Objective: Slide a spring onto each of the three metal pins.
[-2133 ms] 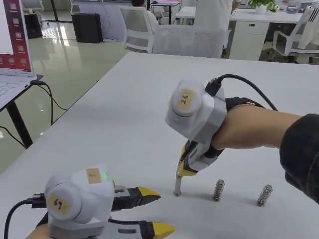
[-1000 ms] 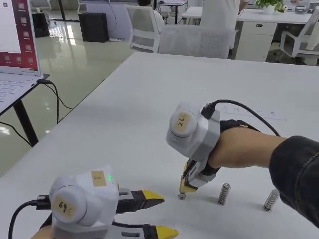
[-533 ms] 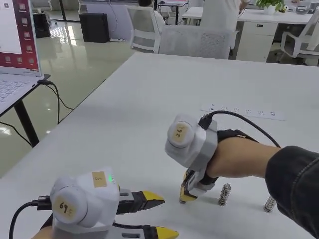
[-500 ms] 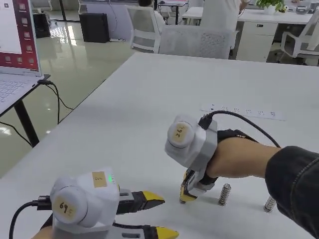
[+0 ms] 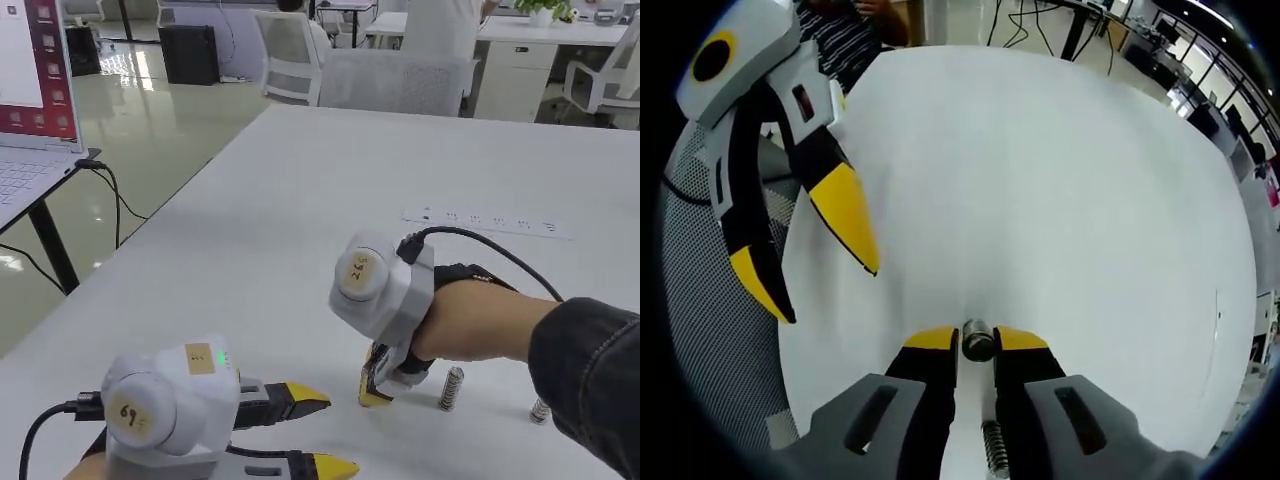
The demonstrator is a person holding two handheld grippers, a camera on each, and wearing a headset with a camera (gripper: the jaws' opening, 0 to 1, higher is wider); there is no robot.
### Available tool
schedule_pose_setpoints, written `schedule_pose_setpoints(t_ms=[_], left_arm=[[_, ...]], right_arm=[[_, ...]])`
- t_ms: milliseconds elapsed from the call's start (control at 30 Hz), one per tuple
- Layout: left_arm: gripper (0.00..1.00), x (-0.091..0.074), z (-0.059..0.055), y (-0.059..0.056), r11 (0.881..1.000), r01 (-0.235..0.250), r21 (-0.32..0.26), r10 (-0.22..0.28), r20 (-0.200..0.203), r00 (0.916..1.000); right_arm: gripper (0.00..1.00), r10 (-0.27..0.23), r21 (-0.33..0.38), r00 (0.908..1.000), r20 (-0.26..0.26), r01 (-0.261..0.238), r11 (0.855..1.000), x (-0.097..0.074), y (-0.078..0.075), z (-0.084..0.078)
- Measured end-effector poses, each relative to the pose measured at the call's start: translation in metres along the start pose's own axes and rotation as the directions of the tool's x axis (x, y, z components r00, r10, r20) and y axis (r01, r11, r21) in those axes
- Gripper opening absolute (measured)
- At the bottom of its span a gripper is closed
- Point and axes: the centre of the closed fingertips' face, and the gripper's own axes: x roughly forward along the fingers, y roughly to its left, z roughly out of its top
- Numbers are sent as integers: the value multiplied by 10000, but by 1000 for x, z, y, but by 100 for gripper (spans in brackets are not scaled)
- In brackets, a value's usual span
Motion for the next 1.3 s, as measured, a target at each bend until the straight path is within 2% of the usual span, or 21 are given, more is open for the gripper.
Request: schedule_pose_setpoints(t_ms=[267,867,1300], left_arm=[[31,0,-1,0,10000,5,-2,-5,-45,10000],[32,0,-3,-1,10000,42,-1,-42,-129,9999],[32,0,-3,-2,10000,37,30,-36,-164,9999]], right_arm=[[13,-58,135,10000,53,58,9999,-1,-2,-4],[14,-57,458,9999,85,53,9989,-5,6,-19],[14,-106,599,9999,45,103,9981,-6,22,-35]])
